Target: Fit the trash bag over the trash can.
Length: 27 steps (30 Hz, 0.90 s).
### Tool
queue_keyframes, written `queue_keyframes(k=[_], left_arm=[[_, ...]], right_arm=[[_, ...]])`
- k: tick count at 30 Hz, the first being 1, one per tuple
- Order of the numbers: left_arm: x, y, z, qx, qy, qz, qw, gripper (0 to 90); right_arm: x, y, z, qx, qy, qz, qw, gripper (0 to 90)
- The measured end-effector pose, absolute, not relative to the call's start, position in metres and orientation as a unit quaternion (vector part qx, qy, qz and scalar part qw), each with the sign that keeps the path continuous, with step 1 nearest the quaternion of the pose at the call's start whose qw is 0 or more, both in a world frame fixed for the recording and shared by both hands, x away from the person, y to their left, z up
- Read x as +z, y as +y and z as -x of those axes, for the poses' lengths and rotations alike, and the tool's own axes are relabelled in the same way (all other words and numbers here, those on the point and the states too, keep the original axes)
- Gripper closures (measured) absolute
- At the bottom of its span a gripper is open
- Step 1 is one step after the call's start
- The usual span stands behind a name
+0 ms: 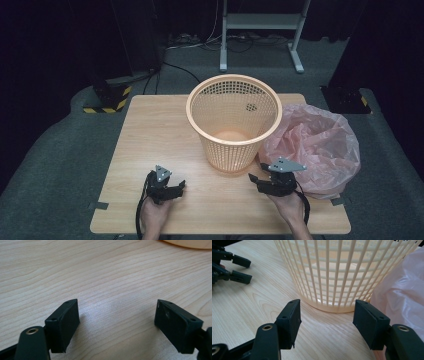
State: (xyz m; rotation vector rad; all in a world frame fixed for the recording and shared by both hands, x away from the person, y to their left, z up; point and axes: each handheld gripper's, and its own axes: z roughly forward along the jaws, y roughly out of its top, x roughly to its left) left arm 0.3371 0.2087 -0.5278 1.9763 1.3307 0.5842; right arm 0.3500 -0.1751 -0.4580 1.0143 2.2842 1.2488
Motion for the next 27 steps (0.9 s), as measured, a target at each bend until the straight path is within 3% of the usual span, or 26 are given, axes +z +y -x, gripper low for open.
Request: queue_keyframes(k=[27], left_arm=[[-0.528, 0.209, -0.337, 0.223, 0.509, -0.759, 0.339, 20.7]], right_arm=[[-0.429, -0.192, -0.357, 0.447, 0.792, -0.370, 0.189, 38.7]])
